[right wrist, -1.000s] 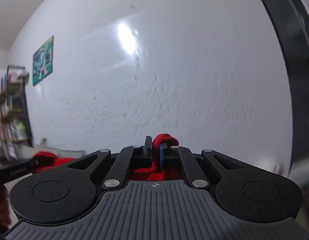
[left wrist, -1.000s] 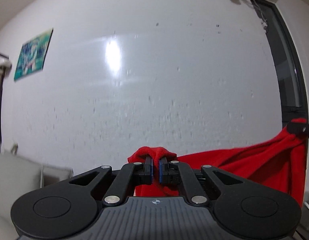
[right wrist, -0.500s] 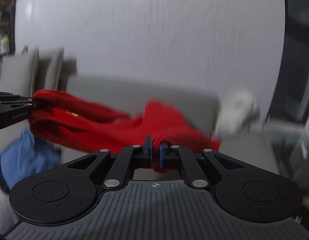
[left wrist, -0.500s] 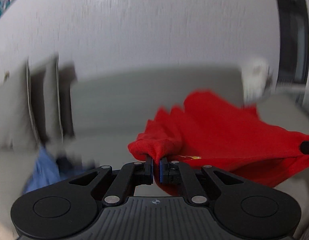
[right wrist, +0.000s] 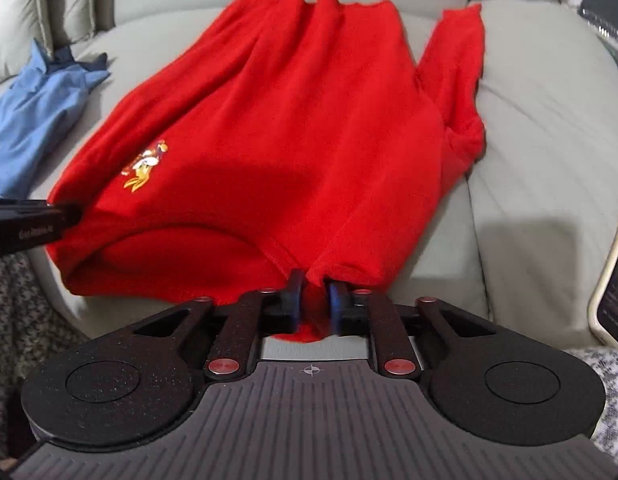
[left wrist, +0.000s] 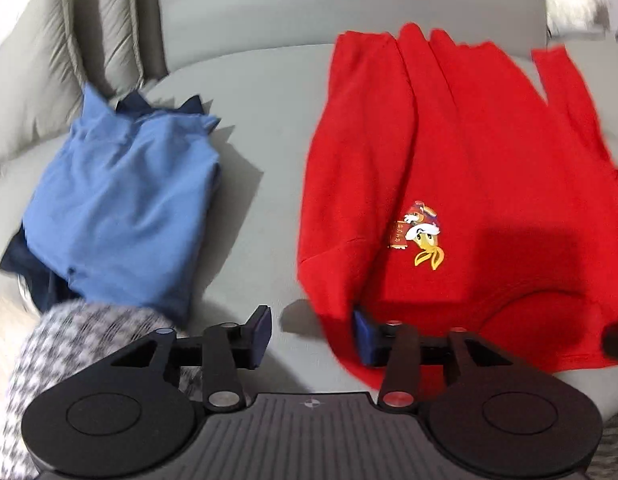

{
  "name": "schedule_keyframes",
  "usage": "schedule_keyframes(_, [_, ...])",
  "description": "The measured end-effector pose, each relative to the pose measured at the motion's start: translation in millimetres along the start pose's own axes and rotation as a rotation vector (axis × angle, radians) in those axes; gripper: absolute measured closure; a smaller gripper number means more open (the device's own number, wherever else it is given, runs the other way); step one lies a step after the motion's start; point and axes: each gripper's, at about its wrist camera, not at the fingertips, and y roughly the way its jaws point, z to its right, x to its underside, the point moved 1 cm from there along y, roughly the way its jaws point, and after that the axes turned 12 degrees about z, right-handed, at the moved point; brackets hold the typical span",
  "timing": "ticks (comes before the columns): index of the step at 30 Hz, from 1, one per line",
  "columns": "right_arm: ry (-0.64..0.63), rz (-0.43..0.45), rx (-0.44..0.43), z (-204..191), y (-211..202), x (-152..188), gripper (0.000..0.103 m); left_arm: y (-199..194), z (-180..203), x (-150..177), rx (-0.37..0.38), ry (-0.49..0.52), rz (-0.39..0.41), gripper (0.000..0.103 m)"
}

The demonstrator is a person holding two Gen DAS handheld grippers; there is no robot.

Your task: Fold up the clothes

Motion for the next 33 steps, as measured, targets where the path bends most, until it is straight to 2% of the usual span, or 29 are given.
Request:
schedule_keyframes(2, [0.057, -0.020, -0.034, 12, -18, -4, 0.052, -16, -1, 1, 0.014, -0.018, 0.051, 0.058])
schedule_keyframes(4, [0.097, 0.005, -0.048, 22, -33, -6, 0.051, -31, -2, -3, 0.032, -0.016, 0.123, 0.058])
schedule_keyframes(6, [0.113, 0.034, -0.042, 32, -40, -20, 0.051, -40, 4, -18, 0.113, -0.021, 0.183, 0.058])
schedule_keyframes(10, [0.098, 0.129, -0.003, 53, -48, -44, 0.051, -35, 26, -50, 0.211, -0.004, 0.218, 0.055])
schedule_keyframes(15, [0.108, 0.192, 0.035, 80, -31, -81, 0.051, -15, 50, -76, 0.254, 0.026, 0.253, 0.050])
schedule_keyframes(18, [0.093, 0.213, 0.058, 97, -12, -99, 0.053, 4, 72, -85, 0.289, 0.051, 0.284, 0.050])
schedule_keyframes(21, [0.083, 0.222, 0.104, 126, 24, -126, 0.059, 30, 95, -93, 0.325, 0.066, 0.305, 0.050])
schedule_keyframes(23, [0.091, 0.228, 0.127, 140, 45, -143, 0.060, 52, 111, -102, 0.354, 0.067, 0.300, 0.050])
schedule_keyframes(27, [0.145, 0.263, 0.150, 181, 104, -202, 0.062, 104, 139, -131, 0.410, 0.081, 0.280, 0.050])
schedule_keyframes(31, [0.103, 0.277, 0.176, 201, 158, -251, 0.064, 151, 152, -165, 0.447, 0.048, 0.223, 0.050])
schedule_keyframes(33, [0.094, 0.266, 0.193, 209, 182, -267, 0.064, 167, 154, -179, 0.449, 0.030, 0.228, 0.050])
